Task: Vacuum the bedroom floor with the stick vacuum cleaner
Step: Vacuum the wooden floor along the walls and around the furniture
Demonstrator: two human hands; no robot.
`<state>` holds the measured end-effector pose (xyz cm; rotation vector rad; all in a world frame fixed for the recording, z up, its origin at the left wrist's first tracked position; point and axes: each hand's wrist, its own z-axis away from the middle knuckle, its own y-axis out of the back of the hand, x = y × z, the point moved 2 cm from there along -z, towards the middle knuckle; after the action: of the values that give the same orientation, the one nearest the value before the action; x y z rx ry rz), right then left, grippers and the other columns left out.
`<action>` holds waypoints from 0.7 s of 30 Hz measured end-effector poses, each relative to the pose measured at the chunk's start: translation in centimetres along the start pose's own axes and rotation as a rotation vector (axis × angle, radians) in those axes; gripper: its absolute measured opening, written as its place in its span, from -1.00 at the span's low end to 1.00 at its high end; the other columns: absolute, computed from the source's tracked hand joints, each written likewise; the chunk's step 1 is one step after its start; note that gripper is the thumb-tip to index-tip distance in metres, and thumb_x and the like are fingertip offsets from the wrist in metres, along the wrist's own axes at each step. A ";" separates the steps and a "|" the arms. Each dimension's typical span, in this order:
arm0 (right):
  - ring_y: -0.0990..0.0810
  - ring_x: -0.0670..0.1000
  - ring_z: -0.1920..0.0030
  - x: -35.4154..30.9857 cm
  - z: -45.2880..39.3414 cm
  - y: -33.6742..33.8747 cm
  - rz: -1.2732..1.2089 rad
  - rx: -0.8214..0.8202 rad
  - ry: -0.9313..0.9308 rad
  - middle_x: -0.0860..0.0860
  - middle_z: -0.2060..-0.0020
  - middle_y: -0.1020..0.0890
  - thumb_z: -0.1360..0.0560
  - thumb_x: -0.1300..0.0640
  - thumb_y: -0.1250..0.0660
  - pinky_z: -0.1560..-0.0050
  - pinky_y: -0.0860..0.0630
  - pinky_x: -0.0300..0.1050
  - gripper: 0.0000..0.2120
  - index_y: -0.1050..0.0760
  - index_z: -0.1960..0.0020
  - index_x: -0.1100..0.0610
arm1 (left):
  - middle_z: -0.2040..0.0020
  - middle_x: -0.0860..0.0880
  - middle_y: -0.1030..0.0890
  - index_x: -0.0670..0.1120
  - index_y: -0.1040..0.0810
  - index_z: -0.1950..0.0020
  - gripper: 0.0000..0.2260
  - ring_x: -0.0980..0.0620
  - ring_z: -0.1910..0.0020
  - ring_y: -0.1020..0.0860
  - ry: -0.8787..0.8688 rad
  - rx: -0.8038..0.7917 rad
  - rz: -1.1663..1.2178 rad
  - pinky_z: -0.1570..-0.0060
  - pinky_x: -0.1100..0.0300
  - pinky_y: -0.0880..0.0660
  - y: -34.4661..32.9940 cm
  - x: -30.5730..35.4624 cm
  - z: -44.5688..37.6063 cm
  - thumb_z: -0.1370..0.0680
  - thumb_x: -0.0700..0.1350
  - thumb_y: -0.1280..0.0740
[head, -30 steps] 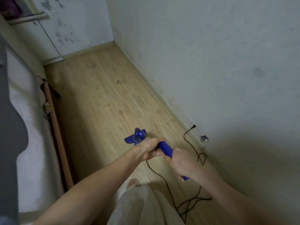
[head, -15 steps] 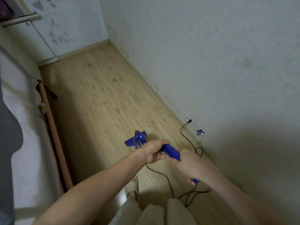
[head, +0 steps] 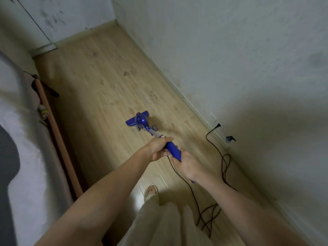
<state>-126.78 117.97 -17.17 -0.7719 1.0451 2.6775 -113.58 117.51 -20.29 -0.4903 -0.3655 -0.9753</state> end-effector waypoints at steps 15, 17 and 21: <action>-0.51 0.18 0.30 -6.8 -10.6 -4.1 -0.071 0.072 -0.003 0.19 0.16 -0.57 -0.58 -0.06 -0.22 0.20 -0.58 0.13 -0.67 -0.36 -0.11 0.21 | 0.21 -0.10 -0.55 -0.15 -0.42 0.13 -0.81 0.04 0.23 -0.58 -0.064 0.117 -0.086 0.13 0.15 -0.58 8.0 6.9 -6.6 -0.58 -0.08 -0.32; -0.50 0.15 0.31 -6.8 -10.2 -4.0 -0.053 0.069 -0.004 0.14 0.20 -0.54 -0.59 -0.06 -0.22 0.24 -0.54 0.06 -0.67 -0.36 -0.11 0.21 | 0.20 -0.10 -0.56 -0.15 -0.43 0.12 -0.81 0.05 0.22 -0.59 -0.065 0.111 -0.094 0.10 0.15 -0.58 7.9 6.8 -6.5 -0.57 -0.07 -0.34; -0.45 0.07 0.34 -6.4 -8.3 -3.3 -0.030 0.061 -0.001 0.10 0.22 -0.51 -0.60 -0.04 -0.22 0.31 -0.39 -0.08 -0.70 -0.37 -0.08 0.21 | 0.16 -0.11 -0.56 -0.18 -0.43 0.06 -0.88 0.05 0.21 -0.61 -0.093 0.096 -0.090 0.22 0.20 -0.61 7.1 5.8 -5.3 -0.58 -0.15 -0.31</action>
<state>-116.93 115.07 -20.90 -0.7682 1.0997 2.6079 -104.11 113.93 -23.45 -0.4356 -0.5192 -1.0191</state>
